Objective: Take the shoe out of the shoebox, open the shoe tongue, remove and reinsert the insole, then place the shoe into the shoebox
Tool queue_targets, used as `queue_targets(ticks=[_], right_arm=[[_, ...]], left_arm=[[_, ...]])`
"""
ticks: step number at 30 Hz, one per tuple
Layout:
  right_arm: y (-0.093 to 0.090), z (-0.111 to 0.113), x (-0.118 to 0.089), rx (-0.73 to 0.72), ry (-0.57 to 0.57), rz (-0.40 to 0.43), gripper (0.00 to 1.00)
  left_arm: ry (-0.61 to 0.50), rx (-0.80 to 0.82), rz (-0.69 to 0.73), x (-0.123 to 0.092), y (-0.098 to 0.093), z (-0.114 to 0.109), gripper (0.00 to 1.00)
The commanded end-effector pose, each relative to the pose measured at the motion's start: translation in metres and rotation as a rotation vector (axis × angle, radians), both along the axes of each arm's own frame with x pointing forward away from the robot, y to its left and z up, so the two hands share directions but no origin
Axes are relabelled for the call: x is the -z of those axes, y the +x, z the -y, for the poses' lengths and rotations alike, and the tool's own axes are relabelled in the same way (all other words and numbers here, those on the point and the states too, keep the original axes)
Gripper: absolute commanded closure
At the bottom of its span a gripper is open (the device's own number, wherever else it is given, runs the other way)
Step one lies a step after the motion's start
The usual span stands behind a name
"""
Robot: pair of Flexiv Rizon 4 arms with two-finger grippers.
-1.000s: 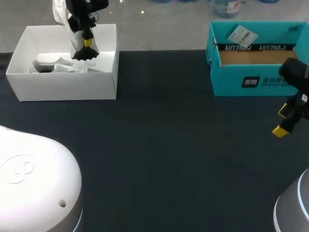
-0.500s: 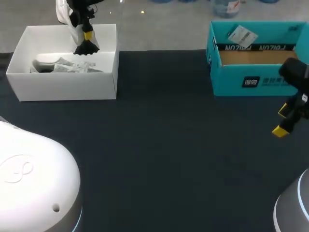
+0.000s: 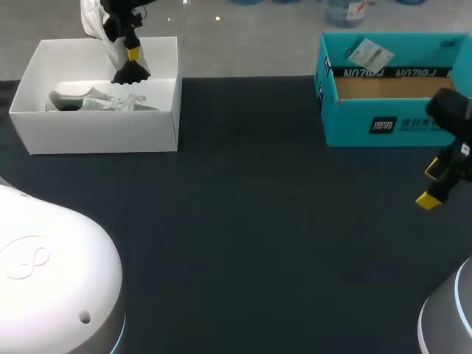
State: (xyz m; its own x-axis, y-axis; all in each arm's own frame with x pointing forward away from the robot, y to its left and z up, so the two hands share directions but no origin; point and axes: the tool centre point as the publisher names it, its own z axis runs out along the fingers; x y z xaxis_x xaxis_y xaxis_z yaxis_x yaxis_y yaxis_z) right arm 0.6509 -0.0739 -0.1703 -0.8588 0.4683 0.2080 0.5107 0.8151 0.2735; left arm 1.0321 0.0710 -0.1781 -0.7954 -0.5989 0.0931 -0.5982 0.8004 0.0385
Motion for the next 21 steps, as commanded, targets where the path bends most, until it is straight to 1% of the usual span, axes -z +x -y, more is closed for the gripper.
queue_targets(ticks=[1, 15, 19, 20, 21], right_arm=[[0.002, -0.001, 0.001, 0.0, -0.003, -0.004, 0.0], [0.002, -0.001, 0.001, 0.0, -0.003, -0.004, 0.0], [0.002, -0.001, 0.001, 0.0, -0.003, -0.004, 0.0], [0.002, -0.001, 0.001, 0.0, -0.003, -0.004, 0.0], [0.002, -0.001, 0.001, 0.0, -0.003, -0.004, 0.0]], left_arm=[[0.0, 0.001, 0.005, -0.001, -0.001, -0.001, 1.0], [0.0, 0.001, 0.005, -0.001, -0.001, -0.001, 1.0], [-0.011, 0.049, -0.009, -0.009, 0.009, -0.01, 1.0], [0.004, 0.065, -0.006, -0.01, 0.01, -0.012, 1.0], [-0.004, 0.08, -0.008, -0.012, 0.01, -0.015, 1.0]])
